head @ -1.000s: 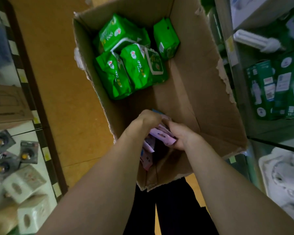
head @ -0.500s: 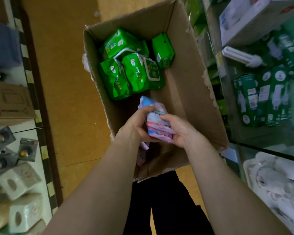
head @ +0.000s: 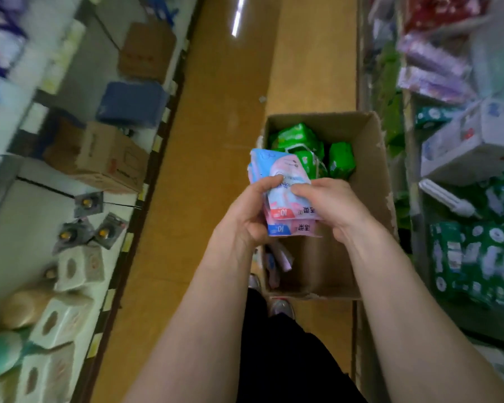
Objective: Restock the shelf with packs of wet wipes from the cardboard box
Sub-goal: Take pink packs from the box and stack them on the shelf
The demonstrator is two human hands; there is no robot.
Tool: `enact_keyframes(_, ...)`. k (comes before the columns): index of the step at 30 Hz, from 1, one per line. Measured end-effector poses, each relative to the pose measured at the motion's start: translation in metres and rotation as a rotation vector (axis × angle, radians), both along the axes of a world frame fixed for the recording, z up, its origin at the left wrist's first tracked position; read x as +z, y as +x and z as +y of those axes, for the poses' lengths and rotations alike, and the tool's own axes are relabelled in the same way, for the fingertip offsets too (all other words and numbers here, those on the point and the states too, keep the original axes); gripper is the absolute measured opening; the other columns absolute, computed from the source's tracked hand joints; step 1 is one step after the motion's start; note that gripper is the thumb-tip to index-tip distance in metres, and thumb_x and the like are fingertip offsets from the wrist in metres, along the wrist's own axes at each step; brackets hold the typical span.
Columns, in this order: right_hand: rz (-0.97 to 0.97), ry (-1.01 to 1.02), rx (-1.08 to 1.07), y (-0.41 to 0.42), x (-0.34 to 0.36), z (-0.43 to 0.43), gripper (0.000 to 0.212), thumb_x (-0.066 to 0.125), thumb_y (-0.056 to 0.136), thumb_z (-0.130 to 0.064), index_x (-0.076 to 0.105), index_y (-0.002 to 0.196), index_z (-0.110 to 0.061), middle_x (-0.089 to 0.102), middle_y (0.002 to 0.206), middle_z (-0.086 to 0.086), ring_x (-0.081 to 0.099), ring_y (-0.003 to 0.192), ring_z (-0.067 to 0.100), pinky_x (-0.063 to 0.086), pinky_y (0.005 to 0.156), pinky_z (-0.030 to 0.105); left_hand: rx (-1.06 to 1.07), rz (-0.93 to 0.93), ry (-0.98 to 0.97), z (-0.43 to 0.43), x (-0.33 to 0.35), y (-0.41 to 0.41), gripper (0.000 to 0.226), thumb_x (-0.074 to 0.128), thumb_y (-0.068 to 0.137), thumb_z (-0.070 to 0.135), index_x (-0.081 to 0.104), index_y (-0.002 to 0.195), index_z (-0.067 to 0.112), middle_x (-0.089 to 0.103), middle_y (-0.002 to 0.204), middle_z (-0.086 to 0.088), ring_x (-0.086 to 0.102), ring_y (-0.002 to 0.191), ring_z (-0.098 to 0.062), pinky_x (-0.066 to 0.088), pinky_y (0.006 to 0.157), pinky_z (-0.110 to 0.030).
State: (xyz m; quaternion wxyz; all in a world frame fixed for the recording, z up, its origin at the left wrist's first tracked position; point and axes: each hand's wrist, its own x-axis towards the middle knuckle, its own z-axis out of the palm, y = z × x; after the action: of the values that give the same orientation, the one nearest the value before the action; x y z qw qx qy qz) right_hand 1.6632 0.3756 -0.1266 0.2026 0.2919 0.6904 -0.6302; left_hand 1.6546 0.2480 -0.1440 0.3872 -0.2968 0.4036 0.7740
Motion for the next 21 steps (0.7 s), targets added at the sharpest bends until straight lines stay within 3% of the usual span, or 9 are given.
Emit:
enact_keyframes(4,0.105,-0.013,0.158,-0.006,0.037,-0.054,0.008,0.067,0.086,-0.011,0.067,0.093,-0.010,0.068,0.074,0.003,0.064,0.052,0.010,0.052,0.050,0.022,0.165,0.118,-0.044,-0.057,0.048,0.013,0.029,0.052,0.094,0.023,0.059,0.119,0.011,0.071,0.086,-0.014,0.069,0.068,-0.027,0.057,0.067,-0.040)
enact_keyframes(8,0.204,-0.042,0.357,-0.011,0.075,-0.121,0.028,0.068,0.085,-0.013,0.063,0.112,-0.007,0.071,0.094,0.008,0.067,0.066,0.014,0.054,0.058,0.025,0.348,0.206,-0.107,-0.124,0.088,0.035,0.043,0.061,0.090,0.023,0.055,0.131,0.011,0.070,0.102,-0.016,0.069,0.079,-0.031,0.055,0.076,-0.049)
enact_keyframes(10,0.242,-0.059,0.446,-0.010,0.094,-0.160,0.033,0.069,0.085,-0.016,0.062,0.115,-0.009,0.071,0.095,0.007,0.068,0.068,0.015,0.052,0.058,0.026,0.450,0.236,-0.120,-0.159,0.108,0.050,0.043,0.065,0.088,0.023,0.057,0.129,0.011,0.071,0.102,-0.017,0.070,0.077,-0.033,0.057,0.071,-0.053)
enact_keyframes(12,0.273,-0.064,0.551,-0.005,0.114,-0.201,0.031,0.071,0.084,-0.021,0.062,0.113,-0.012,0.072,0.092,0.004,0.070,0.069,0.015,0.053,0.059,0.026,0.557,0.264,-0.131,-0.196,0.126,0.067,0.040,0.065,0.088,0.022,0.058,0.126,0.010,0.072,0.098,-0.018,0.071,0.071,-0.034,0.056,0.063,-0.057)
enact_keyframes(15,0.325,-0.090,0.700,0.008,0.143,-0.265,0.022,0.070,0.085,-0.021,0.065,0.105,-0.015,0.074,0.091,0.004,0.072,0.075,0.018,0.059,0.063,0.030,0.668,0.320,-0.170,-0.254,0.151,0.093,0.044,0.066,0.087,0.022,0.057,0.129,0.010,0.069,0.108,-0.019,0.069,0.079,-0.038,0.054,0.066,-0.062)
enact_keyframes(17,0.346,-0.133,0.779,0.018,0.162,-0.310,0.013,0.070,0.085,-0.019,0.067,0.097,-0.014,0.074,0.088,0.006,0.073,0.077,0.020,0.059,0.067,0.032,0.738,0.357,-0.192,-0.295,0.168,0.111,0.044,0.065,0.087,0.021,0.058,0.129,0.009,0.069,0.107,-0.019,0.069,0.078,-0.036,0.056,0.064,-0.059)
enact_keyframes(21,0.343,-0.202,0.952,0.042,0.193,-0.399,0.010,0.069,0.085,-0.015,0.068,0.094,-0.010,0.074,0.082,0.008,0.070,0.065,0.018,0.056,0.059,0.028,0.848,0.431,-0.249,-0.379,0.196,0.153,0.032,0.060,0.089,0.020,0.061,0.119,0.009,0.072,0.090,-0.016,0.070,0.067,-0.031,0.058,0.057,-0.048)
